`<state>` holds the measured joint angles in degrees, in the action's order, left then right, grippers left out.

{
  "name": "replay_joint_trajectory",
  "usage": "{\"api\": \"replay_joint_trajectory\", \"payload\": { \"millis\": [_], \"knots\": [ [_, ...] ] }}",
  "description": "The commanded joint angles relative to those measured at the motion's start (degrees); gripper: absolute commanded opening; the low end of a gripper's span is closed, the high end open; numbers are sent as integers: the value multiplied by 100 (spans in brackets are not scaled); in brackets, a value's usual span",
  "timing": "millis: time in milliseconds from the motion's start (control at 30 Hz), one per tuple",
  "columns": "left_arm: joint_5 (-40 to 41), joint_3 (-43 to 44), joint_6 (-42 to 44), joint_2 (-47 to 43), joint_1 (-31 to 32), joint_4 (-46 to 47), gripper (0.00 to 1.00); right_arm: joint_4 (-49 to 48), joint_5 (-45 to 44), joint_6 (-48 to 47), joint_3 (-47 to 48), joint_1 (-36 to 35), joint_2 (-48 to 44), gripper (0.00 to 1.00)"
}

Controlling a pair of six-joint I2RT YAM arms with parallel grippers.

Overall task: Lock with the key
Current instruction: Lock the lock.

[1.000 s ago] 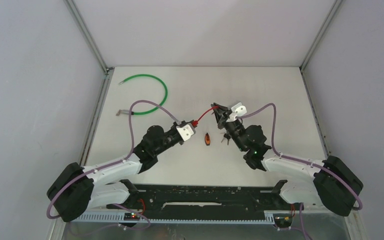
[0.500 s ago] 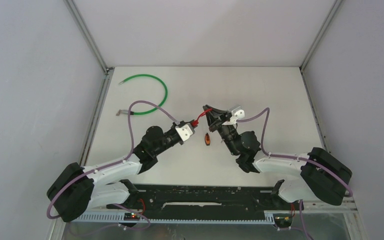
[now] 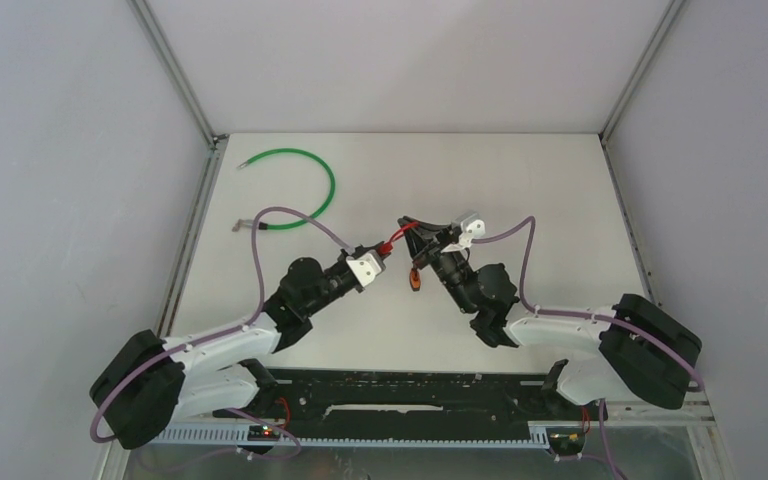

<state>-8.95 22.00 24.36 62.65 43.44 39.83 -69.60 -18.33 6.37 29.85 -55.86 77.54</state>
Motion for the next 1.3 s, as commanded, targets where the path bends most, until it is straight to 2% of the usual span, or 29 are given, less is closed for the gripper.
{"api": "replay_joint_trajectory", "payload": {
  "millis": [0, 400, 767, 1267],
  "knots": [
    [221, -184, -85, -122, -4, 140, 0, -537, 67, 342, 316, -123, 115, 0],
    [202, -284, -92, -205, -9, 279, 0, -686, 28, 513, 320, -129, 464, 0],
    [34, -352, -92, -274, -5, 384, 0, -724, 470, 624, 320, -64, 633, 0],
    [269, -519, -79, -458, -8, 576, 0, -594, 514, 617, 320, -22, 646, 0]
  ]
}}
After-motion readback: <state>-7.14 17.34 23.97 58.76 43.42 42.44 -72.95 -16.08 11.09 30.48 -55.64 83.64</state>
